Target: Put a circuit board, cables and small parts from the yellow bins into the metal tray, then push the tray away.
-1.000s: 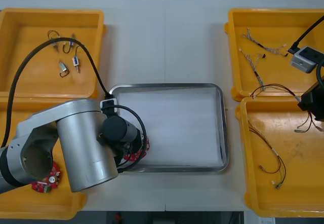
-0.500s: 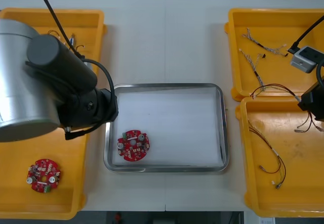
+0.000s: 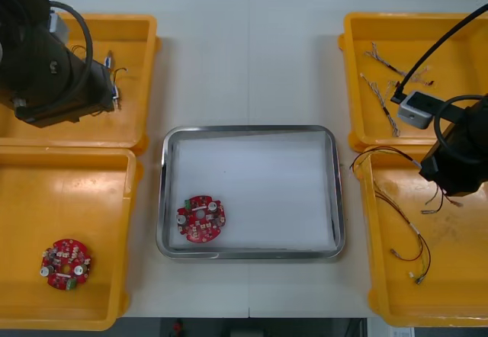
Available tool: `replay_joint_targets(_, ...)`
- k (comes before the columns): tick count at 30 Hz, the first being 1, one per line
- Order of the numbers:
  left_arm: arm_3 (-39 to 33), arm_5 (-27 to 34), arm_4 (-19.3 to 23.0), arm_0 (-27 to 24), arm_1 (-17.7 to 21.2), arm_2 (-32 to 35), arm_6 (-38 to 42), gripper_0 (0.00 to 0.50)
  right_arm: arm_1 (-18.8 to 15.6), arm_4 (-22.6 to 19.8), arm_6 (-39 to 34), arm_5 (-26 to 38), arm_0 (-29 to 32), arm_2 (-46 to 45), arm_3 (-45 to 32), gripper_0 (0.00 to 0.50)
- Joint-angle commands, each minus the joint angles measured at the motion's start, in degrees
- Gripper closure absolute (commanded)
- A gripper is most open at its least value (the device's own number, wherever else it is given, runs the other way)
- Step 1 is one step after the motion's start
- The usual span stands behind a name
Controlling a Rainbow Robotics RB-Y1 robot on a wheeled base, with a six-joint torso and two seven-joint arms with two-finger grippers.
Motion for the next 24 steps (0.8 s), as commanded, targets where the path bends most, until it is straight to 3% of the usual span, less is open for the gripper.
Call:
replay_joint_targets(1, 3.91, -1.03, -1.38, -2.13, 3.65, 3.75, -1.36, 0.0, -1.85, -0.87, -2.07, -1.44, -5.49, 5.79, -2.98, 0.5)
replay_joint_targets(15, 17.97, -11.4, -11.39, -2.04, 5.67, 4.63, -3.65, 0.0, -1.76, -0.26, -0.93, -7.42, -16.39, 23.46, -6.67, 0.5)
replay_joint_targets(24, 26.06, -22.92, -15.96, -2.13, 5.59, 4.63, -5.14, 0.0, 2.55, 3.61, 0.83, -11.46, -22.98, 35.76, -5.79, 0.5)
